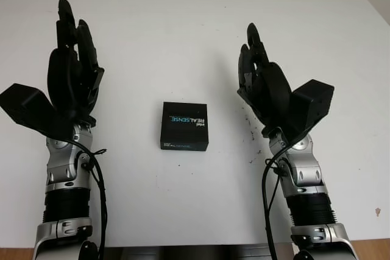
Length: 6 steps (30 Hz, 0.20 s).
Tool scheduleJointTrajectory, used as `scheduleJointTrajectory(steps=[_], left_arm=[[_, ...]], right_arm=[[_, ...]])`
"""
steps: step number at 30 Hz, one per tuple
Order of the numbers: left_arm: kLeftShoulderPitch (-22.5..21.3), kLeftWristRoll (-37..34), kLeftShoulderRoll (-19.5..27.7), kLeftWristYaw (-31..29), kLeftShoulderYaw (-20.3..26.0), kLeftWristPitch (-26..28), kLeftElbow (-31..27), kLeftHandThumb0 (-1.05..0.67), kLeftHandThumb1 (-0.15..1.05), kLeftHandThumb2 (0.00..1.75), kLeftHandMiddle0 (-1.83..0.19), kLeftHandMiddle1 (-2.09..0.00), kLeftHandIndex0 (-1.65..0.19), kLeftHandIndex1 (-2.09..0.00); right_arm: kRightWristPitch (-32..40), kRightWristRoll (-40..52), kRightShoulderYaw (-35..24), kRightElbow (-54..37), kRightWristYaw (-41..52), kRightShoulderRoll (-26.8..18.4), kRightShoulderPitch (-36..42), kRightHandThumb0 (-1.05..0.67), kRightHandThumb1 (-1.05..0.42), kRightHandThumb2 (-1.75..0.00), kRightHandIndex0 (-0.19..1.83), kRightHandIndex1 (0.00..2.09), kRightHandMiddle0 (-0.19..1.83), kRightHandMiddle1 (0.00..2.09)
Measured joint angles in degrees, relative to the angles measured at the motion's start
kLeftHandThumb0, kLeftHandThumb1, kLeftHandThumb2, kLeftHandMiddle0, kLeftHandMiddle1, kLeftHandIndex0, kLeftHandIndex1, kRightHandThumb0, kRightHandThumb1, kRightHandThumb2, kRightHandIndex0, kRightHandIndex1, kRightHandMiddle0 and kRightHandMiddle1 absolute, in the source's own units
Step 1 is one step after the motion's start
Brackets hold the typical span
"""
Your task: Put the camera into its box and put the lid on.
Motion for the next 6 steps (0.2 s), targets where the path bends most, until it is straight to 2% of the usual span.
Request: scheduleJointTrajectory(steps=[6], left_arm=[[0.0,0.5,-0.8,0.3,-0.9,-0.7,0.6,-0.79,1.05,0.58,0.19,0.0,0.19,0.0]], right_arm=[[0.0,0.1,-0.5,0.9,0.0,0.0,-0.2,-0.68,-1.05,-0.72,-0.19,0.0,-0.19,0.0]])
